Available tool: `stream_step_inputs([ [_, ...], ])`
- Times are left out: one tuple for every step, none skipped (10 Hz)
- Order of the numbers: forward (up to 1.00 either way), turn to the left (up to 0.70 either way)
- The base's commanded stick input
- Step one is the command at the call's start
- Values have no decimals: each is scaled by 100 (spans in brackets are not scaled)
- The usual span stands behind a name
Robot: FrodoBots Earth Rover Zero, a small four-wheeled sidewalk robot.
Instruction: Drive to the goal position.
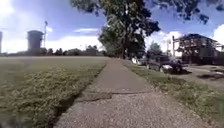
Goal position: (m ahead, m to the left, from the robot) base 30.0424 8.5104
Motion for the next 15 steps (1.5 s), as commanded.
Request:
stream_step_inputs([
  [100,0],
  [100,0],
  [100,0],
  [100,0],
  [100,8],
  [100,10],
  [100,7],
  [100,3],
  [100,0],
  [100,0],
  [100,0],
  [100,0],
  [100,0],
  [100,0],
  [100,0],
])
